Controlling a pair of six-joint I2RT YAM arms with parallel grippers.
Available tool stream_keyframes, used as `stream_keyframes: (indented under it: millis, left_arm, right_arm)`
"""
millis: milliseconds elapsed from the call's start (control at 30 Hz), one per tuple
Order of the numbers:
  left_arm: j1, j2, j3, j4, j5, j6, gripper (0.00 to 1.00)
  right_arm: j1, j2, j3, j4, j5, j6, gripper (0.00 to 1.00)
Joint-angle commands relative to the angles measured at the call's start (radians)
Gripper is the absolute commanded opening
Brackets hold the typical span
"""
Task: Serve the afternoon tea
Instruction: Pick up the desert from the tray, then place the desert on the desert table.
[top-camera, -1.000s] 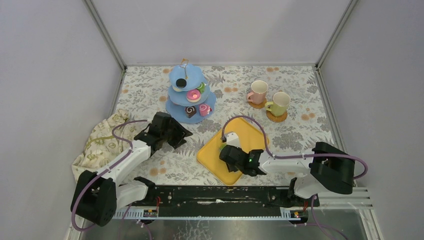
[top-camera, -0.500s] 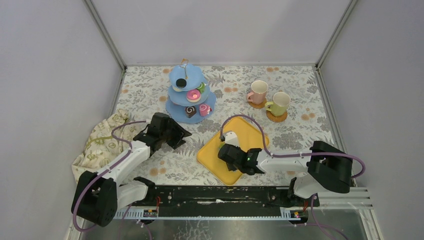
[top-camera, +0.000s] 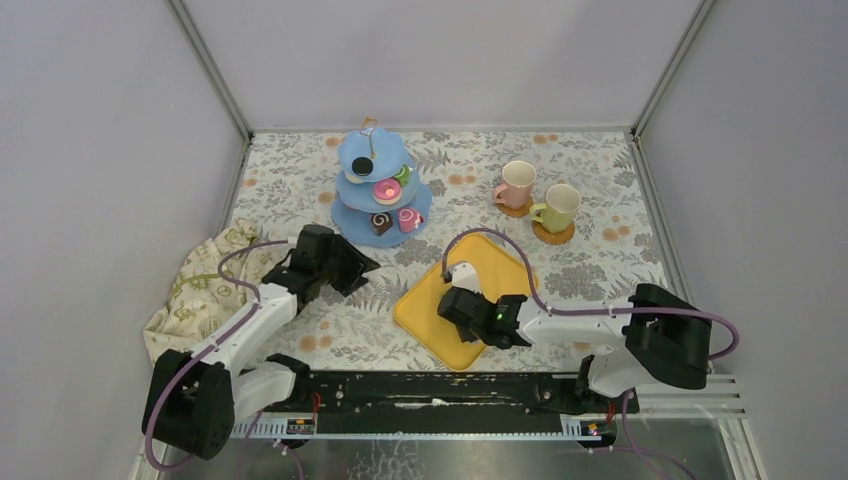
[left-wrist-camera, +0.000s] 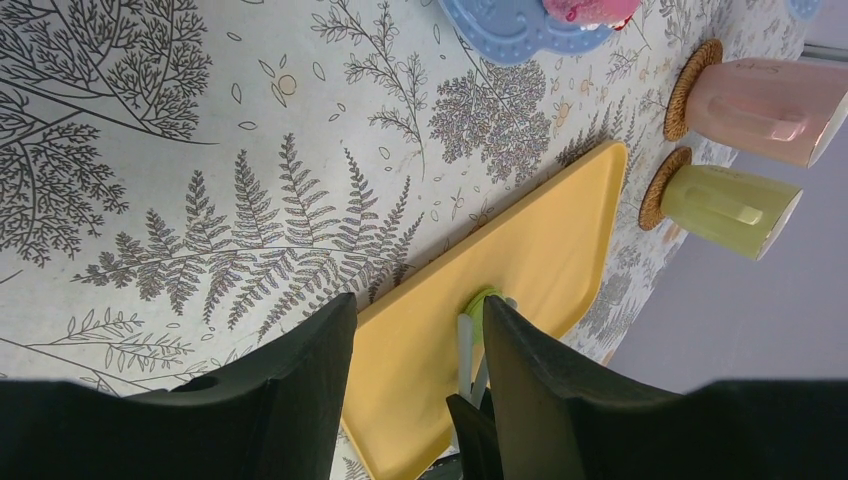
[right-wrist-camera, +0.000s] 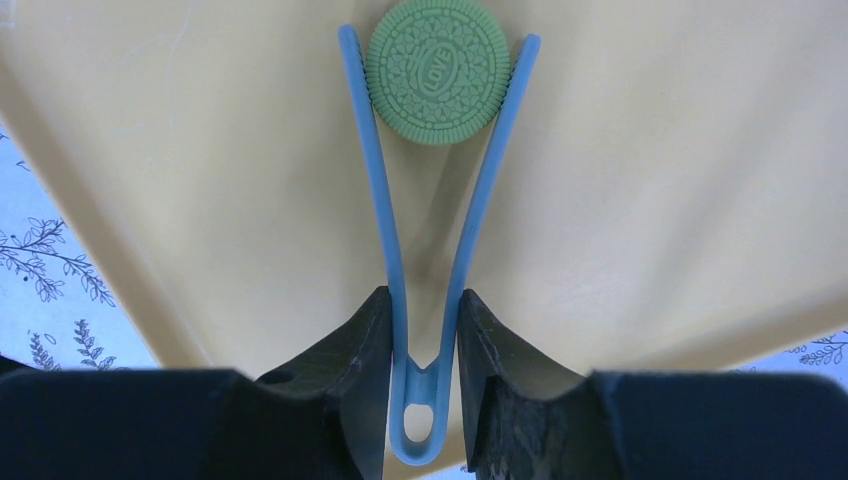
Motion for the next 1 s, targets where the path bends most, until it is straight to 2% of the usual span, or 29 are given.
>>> stream_keyframes:
  millis: [0, 567, 767, 967]
  left_arm:
    - [0.011, -0.017, -0.002, 0.009, -0.005, 0.025, 0.56]
    - [0.02, -0.05, 0.005, -0.028, -0.026, 0.044, 0.56]
    - [0.023, -0.056, 0.015, -0.043, -0.028, 0.053, 0.56]
    - [0.027, -0.062, 0.022, -0.053, -0.023, 0.063, 0.56]
  right_arm:
    - [-0.005, -0.051, 0.046, -0.023, 0.007, -0.009, 0.2]
    - [-0.007, -0.05, 0.238, -0.124, 0.048, -0.081, 0.17]
    - [-0.023, -0.002, 0.396, -0.197, 0.073, -0.144, 0.17]
    - [-0.082, 0.083, 0.62, -0.264, 0.073, -0.221, 0.16]
